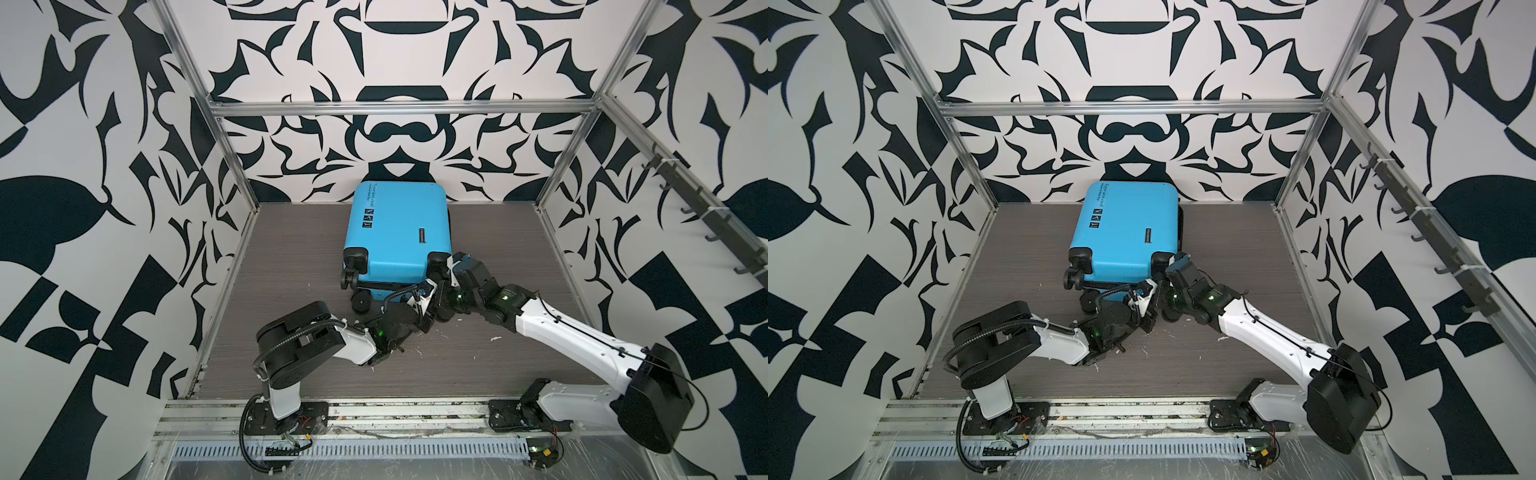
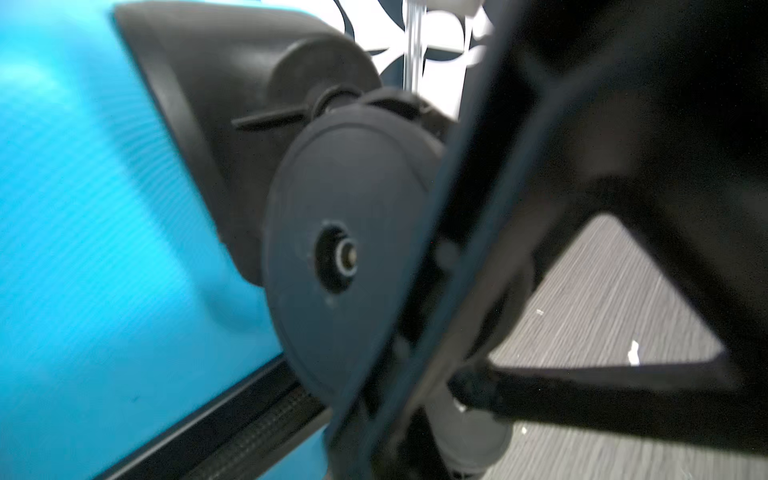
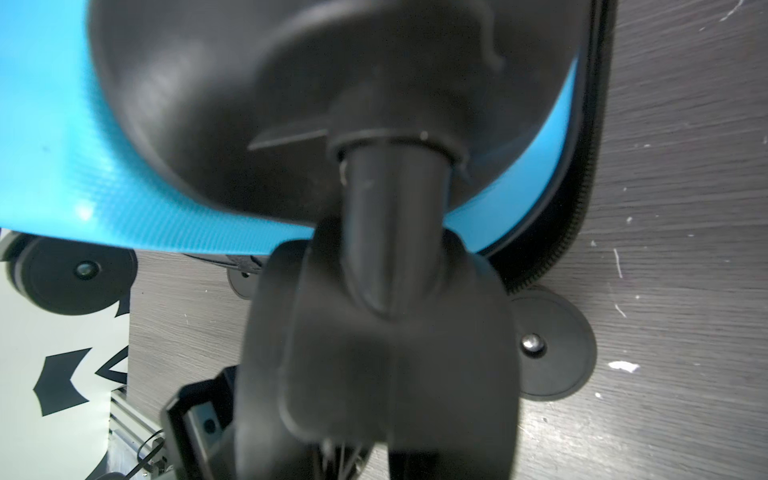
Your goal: Pack the luggage
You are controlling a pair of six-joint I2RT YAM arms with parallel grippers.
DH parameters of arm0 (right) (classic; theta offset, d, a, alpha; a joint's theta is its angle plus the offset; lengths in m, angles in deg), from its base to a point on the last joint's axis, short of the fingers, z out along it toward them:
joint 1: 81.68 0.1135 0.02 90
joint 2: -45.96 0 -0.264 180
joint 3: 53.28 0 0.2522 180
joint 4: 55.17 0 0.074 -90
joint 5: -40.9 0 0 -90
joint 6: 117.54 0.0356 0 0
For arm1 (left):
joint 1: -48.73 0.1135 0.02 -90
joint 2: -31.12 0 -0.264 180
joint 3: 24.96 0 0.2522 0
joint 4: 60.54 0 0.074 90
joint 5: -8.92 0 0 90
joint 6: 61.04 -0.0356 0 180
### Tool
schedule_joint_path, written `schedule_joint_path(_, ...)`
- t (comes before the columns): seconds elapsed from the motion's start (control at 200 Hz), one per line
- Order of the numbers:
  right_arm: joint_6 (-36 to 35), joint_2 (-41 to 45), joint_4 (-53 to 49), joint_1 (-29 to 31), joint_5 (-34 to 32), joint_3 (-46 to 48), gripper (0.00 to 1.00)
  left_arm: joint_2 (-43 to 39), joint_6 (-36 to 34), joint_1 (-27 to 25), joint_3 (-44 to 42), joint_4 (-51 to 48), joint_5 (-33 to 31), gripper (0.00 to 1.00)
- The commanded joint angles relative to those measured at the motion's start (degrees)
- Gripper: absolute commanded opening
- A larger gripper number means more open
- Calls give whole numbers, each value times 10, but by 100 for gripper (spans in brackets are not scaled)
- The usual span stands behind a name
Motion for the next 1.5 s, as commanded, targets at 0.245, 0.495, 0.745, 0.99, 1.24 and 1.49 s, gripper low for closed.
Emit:
schedule_joint_path(0.245, -83, 3, 60, 34, 31, -25, 0, 6, -15, -77, -5, 196, 75, 13)
schedule_joint_path(0.495, -138, 29, -47, 30, -14, -50, 59, -26, -41, -92, -71, 178, -13, 61)
schedule_joint_path(0.745, -178, 86, -93, 9, -55, -61, 80, -132, -80, -135, -104, 46, -136, 65)
schedule_joint_path(0.99, -193, 112, -113, -83, -35, -63, 80, -300, -10, -134, -43, -310, -136, 65)
schedule_joint_path(1.24, -169, 106, -87, -219, 52, -29, 74, -347, 147, -92, 132, -683, -69, 75)
schedule_joint_path(1.49, -163, 62, -53, -249, 105, 26, 66, -271, 222, -68, 229, -722, -5, 82)
